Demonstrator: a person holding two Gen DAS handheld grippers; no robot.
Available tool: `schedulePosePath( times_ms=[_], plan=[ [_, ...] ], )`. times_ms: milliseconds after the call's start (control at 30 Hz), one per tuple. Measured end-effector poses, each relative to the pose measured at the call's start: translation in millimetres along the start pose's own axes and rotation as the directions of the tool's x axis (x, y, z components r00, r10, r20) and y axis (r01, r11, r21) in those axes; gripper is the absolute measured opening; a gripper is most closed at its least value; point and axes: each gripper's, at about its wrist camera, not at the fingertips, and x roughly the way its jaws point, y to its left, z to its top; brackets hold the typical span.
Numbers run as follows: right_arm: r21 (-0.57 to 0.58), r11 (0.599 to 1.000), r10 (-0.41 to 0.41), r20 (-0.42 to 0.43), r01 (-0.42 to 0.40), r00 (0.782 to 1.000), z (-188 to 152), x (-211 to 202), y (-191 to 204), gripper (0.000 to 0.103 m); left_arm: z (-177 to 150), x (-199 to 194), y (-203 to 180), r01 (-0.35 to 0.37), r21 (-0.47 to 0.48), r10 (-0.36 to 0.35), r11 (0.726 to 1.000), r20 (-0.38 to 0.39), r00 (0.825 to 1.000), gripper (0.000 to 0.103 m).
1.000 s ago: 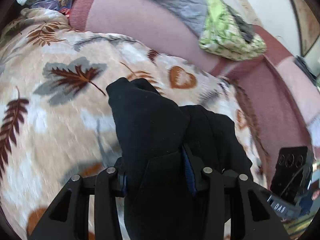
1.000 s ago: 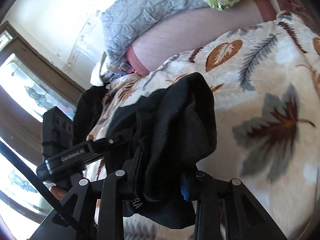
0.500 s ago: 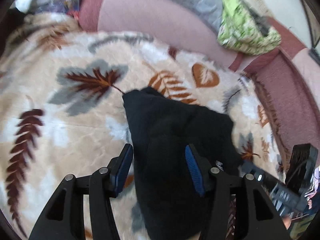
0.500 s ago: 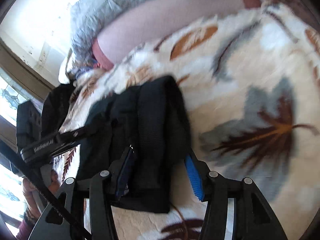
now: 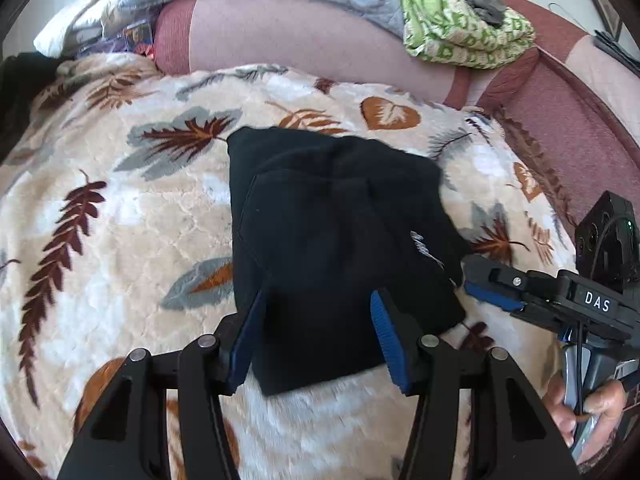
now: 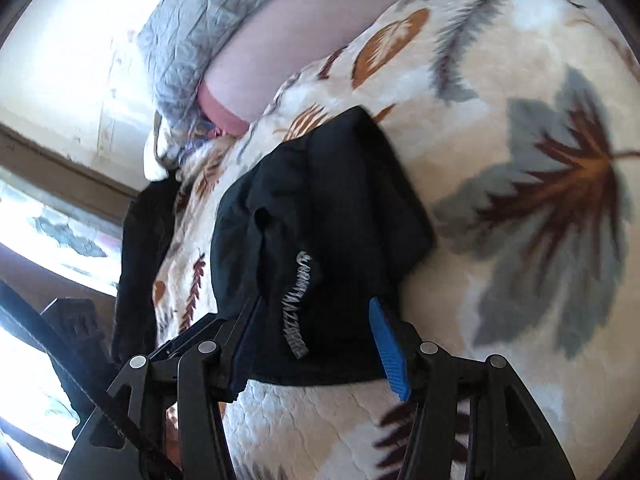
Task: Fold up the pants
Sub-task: 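Open both grippers and pull them back from the folded pants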
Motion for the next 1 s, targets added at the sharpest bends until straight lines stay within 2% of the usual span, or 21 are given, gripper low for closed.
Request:
schedulePosePath(
  times_ms=[67,167,300,433,467,533,633,700,767,833,900,933,967,1000],
  plan=[
    [-0.023,0.999,-0.021,0.043,0.022,0.999,-4.1,-20.8,0.0,0.060,-7.2,-19.0,-4.1,-0.016,-0.002,0.016,1.000,0.025,1.000,0.054],
    [-0.083,0.994,-0.065,0.131,0.077,0.989,-18.2,-54.7,4.6,0.069,-22.9,-43.4,-12.7,-0.059,-0.012,0.060,0.998,0.078,0.995,0.067],
    [-0.131,0.974,-0.153,0.223,0.185,0.963,-51.2,-84.2,7.1,0.073,-43.7,-72.3,-27.6,-0.095,-0.023,0.098,0.995,0.160,0.982,0.076],
    [-0.131,0.948,-0.245,0.279,0.289,0.928,-81.4,-101.2,-1.1,0.073,-66.4,-97.2,-37.5,-0.133,-0.032,0.137,0.991,0.245,0.960,0.083],
    [-0.125,0.947,-0.254,0.273,0.296,0.928,-84.8,-102.2,-3.3,0.073,-69.4,-99.6,-38.4,-0.140,-0.031,0.143,0.990,0.259,0.955,0.083],
    [-0.108,0.952,-0.252,0.261,0.287,0.932,-86.3,-110.2,-5.0,0.073,-76.1,-105.5,-41.9,-0.163,-0.018,0.161,0.986,0.295,0.942,0.083],
    [-0.126,0.941,-0.270,0.277,0.313,0.922,-77.3,-125.3,3.3,0.076,-82.2,-111.5,-50.4,-0.217,0.008,0.201,0.976,0.342,0.918,0.083],
    [-0.162,0.921,-0.291,0.315,0.354,0.903,-72.2,-138.1,13.4,0.077,-83.9,-116.6,-54.5,-0.240,0.010,0.219,0.971,0.375,0.901,0.084],
    [-0.194,0.905,-0.296,0.349,0.378,0.889,-77.0,-143.2,22.2,0.083,-86.0,-122.9,-56.0,-0.255,0.000,0.234,0.967,0.396,0.888,0.087],
    [-0.213,0.890,-0.307,0.372,0.402,0.876,-85.7,-138.6,27.7,0.084,-90.3,-134.5,-55.2,-0.264,-0.012,0.242,0.964,0.445,0.862,0.096],
    [-0.204,0.880,-0.331,0.384,0.429,0.862,-94.3,-129.6,27.6,0.084,-95.7,-148.0,-53.7,-0.279,-0.032,0.257,0.960,0.508,0.822,0.101],
    [-0.189,0.876,-0.349,0.389,0.444,0.853,-100.6,-122.9,25.7,0.084,-99.1,-156.6,-52.2,-0.290,-0.049,0.269,0.956,0.547,0.793,0.103],
    [-0.178,0.877,-0.355,0.387,0.446,0.851,-104.3,-119.2,24.1,0.084,-102.4,-165.5,-50.9,-0.304,-0.070,0.286,0.950,0.587,0.757,0.103],
    [-0.166,0.882,-0.356,0.379,0.442,0.854,-107.4,-115.4,21.5,0.084,-104.2,-172.0,-50.2,-0.317,-0.087,0.301,0.944,0.615,0.729,0.103]
  ],
)
